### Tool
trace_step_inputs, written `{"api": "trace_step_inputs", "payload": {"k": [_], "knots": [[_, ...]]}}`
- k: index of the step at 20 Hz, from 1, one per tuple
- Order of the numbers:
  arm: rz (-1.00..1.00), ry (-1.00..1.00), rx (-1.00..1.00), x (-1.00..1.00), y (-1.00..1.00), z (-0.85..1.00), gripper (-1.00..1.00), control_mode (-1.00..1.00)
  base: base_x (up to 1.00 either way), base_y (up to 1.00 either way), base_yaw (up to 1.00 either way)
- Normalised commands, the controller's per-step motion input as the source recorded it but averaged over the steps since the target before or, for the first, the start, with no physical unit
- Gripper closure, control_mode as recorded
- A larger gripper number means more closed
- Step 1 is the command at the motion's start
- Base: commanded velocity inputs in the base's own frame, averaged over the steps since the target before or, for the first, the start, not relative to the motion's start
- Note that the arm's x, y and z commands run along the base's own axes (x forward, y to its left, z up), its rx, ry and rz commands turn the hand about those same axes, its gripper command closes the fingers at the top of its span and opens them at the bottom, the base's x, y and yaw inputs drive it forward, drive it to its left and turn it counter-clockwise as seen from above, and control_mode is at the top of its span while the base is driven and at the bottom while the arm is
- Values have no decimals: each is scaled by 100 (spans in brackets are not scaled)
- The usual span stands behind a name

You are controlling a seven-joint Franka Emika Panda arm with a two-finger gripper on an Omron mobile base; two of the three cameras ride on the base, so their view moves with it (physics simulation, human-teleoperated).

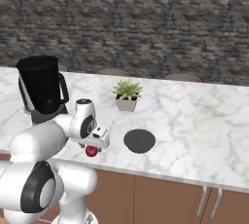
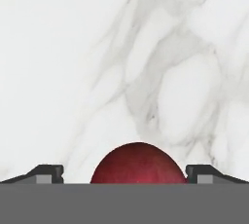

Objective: Open the blender lid, put the apple in the blender, close the lid, and start the blender.

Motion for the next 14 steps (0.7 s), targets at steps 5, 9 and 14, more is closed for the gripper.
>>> {"api": "trace_step_inputs", "payload": {"k": [5, 9, 14], "knots": [[0, 1, 1, 0, 4, -35, 100, -100, 0, 0, 0], [0, -4, 0, -20, 0, 5, 100, -100, 0, 0, 0], [0, -18, 0, -34, -4, 78, 100, -100, 0, 0, 0]]}}
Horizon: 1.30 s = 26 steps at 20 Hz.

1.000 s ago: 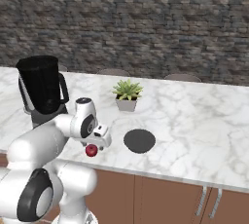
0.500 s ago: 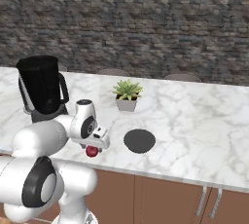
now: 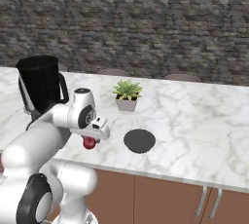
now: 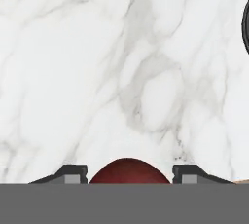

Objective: Open the blender lid, put the apple in the blender, close the lid, and start the blender.

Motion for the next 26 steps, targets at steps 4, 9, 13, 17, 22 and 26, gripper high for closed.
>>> {"api": "trace_step_inputs", "payload": {"k": [4, 9, 13, 17, 22, 26], "knots": [[0, -20, 0, -16, -2, 98, 100, -100, 0, 0, 0], [0, -23, 0, -6, 0, 100, 100, -100, 0, 0, 0], [0, -22, 0, -9, 0, 100, 100, -100, 0, 0, 0], [0, -23, 0, -17, 0, 100, 100, -100, 0, 0, 0], [0, -22, 0, -7, 23, 100, 100, -100, 0, 0, 0], [0, -21, 0, -3, 31, 100, 100, -100, 0, 0, 0]]}}
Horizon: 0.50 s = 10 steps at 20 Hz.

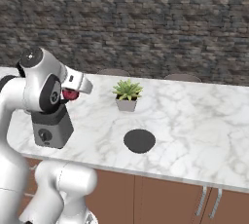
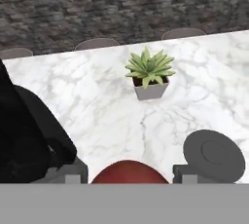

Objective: Open the blender lid, put the apple in the blender, close the lid, and start the blender.

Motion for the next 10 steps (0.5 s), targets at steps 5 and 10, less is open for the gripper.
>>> {"api": "trace_step_inputs", "payload": {"k": [5, 10], "knots": [[0, -20, 0, 0, 35, 100, 100, -100, 0, 0, 0], [3, -6, 0, 3, 55, 67, 100, -100, 0, 0, 0]]}}
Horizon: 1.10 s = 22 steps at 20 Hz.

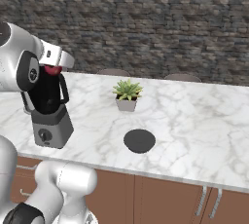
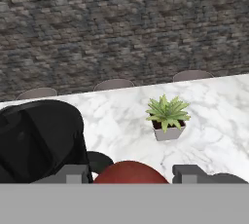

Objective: Open the blender lid, put the apple in the blender, close the lid, and start the blender.

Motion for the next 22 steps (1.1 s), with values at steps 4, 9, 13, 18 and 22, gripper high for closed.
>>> {"api": "trace_step_inputs", "payload": {"k": [4, 9, 13, 18, 22], "knots": [[8, 4, 1, 32, 78, 11, 100, -100, 0, 0, 0], [8, 8, 2, 46, 69, 5, 100, -100, 0, 0, 0], [5, 8, 1, 40, 42, 0, 100, -100, 0, 0, 0], [2, 6, 0, 19, 26, -27, 100, -100, 0, 0, 0], [1, 6, 0, 16, 24, -56, 100, -100, 0, 0, 0]]}}
